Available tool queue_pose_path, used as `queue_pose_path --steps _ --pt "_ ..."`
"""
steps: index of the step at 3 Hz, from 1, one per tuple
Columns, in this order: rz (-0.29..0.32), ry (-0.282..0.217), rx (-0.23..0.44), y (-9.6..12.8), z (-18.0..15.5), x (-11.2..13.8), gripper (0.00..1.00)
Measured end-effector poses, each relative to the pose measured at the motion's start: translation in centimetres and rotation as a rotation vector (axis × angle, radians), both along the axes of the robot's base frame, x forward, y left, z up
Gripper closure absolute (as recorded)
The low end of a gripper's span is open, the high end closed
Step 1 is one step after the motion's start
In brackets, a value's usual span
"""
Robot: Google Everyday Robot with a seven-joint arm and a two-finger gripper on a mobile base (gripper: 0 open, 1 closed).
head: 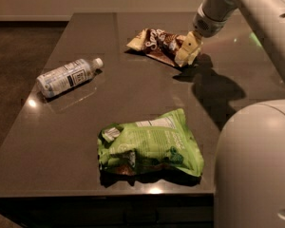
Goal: Move brown chip bag near green rice chip bag
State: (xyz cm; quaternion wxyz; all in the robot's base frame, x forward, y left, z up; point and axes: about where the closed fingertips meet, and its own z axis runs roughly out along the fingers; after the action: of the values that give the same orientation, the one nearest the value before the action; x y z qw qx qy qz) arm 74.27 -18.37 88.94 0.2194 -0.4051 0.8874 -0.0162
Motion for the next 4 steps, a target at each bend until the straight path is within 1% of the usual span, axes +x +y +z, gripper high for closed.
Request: queue_pose_path --steps 1,2,3,4 --pt "-0.023 -0.008 -0.007 0.6 -0.9 1.2 0.00" --pt "-0.023 0.003 0.001 1.7 -1.9 1.7 0.00" --pt "-0.013 0.031 0.018 2.6 -2.7 1.7 0.15" --pt "0.009 0.047 0.043 3.3 -2.9 1.5 0.37"
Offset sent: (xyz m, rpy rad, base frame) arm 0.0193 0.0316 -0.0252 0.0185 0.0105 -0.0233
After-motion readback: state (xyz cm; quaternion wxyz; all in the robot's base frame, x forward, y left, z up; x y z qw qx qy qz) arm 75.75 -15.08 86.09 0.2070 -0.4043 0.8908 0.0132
